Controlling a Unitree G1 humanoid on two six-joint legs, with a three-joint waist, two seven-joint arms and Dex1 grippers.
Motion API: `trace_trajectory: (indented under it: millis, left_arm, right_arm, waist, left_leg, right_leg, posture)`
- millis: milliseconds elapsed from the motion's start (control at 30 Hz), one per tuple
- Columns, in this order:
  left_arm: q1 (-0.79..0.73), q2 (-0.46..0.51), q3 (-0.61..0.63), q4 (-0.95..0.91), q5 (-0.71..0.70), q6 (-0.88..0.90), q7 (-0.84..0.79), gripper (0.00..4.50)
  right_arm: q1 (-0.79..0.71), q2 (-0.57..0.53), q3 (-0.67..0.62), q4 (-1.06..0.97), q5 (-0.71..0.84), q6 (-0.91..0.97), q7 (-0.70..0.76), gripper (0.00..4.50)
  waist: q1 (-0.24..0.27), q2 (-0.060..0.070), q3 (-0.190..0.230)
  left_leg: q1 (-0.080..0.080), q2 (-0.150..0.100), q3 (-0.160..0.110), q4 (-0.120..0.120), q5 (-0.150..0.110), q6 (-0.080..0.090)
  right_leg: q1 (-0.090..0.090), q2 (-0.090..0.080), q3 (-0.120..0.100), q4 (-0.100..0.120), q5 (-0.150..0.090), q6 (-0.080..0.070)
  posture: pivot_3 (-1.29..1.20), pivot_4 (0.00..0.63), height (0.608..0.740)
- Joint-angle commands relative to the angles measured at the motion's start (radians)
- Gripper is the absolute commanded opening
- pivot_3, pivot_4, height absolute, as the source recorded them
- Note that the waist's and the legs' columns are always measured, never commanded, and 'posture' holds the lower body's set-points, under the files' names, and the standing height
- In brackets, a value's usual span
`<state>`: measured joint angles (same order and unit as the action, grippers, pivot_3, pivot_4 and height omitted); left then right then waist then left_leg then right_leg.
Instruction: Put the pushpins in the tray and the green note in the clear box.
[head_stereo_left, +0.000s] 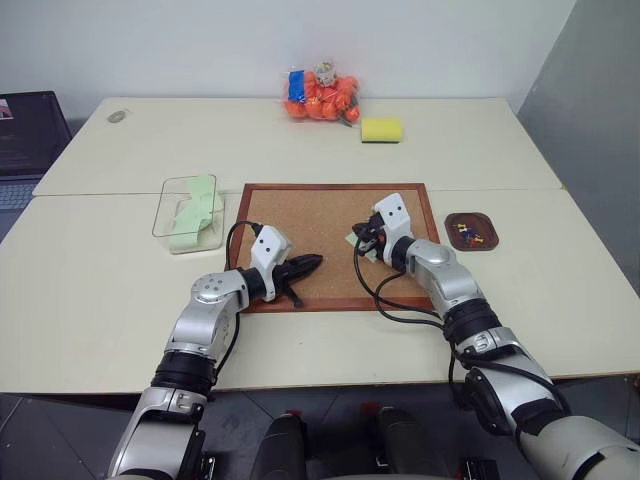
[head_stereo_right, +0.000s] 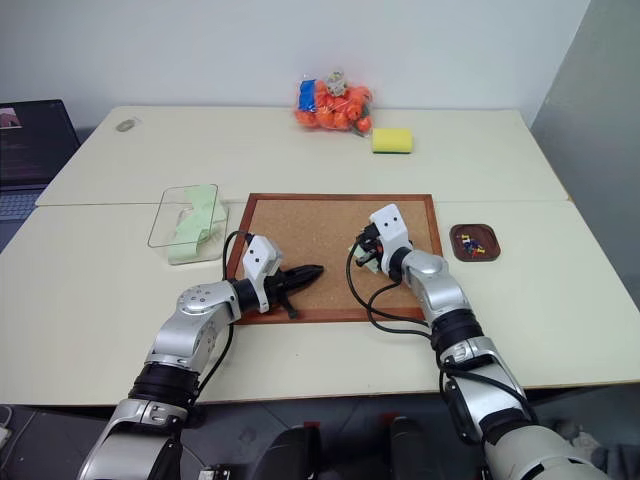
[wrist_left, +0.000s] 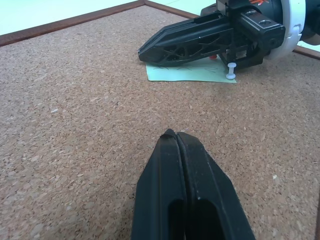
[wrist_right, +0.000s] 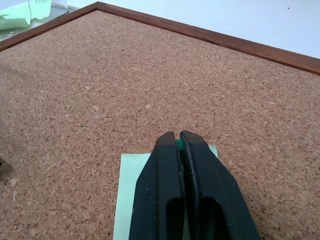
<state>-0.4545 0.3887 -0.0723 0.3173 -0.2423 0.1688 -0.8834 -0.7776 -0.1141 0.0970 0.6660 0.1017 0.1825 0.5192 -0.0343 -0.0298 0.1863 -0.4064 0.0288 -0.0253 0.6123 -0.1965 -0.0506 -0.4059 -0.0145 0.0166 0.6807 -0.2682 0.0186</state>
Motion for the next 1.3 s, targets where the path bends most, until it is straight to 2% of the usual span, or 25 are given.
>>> trace_trajectory:
  millis: [33,533,767,1100,1300]
  left_arm:
    - [0.0,-0.005,0.012,-0.031,-0.007,0.002,0.006,0.0]
    - [0.001,-0.005,-0.007,-0.039,-0.01,0.118,0.009,0.0]
    - [0.022,0.011,-0.044,-0.059,0.0,0.159,-0.039,0.0]
    - [0.055,0.037,-0.075,-0.115,-0.014,0.183,-0.127,0.0]
    - [0.049,0.047,-0.099,-0.088,0.015,0.14,-0.155,0.0]
  right_arm:
    - [0.015,0.009,-0.024,-0.147,0.058,-0.04,0.068,0.02]
    - [0.055,-0.023,-0.031,-0.236,0.049,0.019,0.089,0.02]
    - [0.066,-0.026,-0.051,-0.281,0.06,0.03,0.067,0.02]
    - [0.089,-0.107,-0.16,-0.358,0.035,0.012,-0.093,0.02]
    - [0.07,-0.222,-0.234,-0.266,-0.024,-0.001,-0.238,0.02]
  waist:
    - [0.001,0.0,0.0]
    - [0.0,0.0,0.0]
    - [0.0,0.0,0.0]
    - [0.002,0.0,0.0]
    - [0.003,0.0,0.0]
  left_leg:
    - [0.0,0.0,0.0,0.0,0.0,0.0]
    - [0.0,0.0,0.0,0.0,0.0,0.0]
    - [0.0,0.0,0.0,0.0,0.0,0.0]
    - [0.0,-0.001,0.0,0.0,0.0,0.0]
    - [0.0,-0.001,0.001,0.0,0.0,0.0]
  right_leg:
    - [0.0,0.0,0.0,0.0,0.0,0.0]
    - [0.0,0.0,0.0,0.0,0.0,0.0]
    - [0.0,0.0,0.0,0.0,0.0,0.0]
    - [0.0,0.0,0.0,0.0,0.0,0.0]
    - [0.0,-0.001,0.001,-0.001,0.0,0.0]
  posture:
    - [0.0,0.15,0.74]
    - [0.0,0.15,0.74]
    - [0.0,0.15,0.74]
    - [0.0,0.15,0.74]
    - [0.0,0.15,0.74]
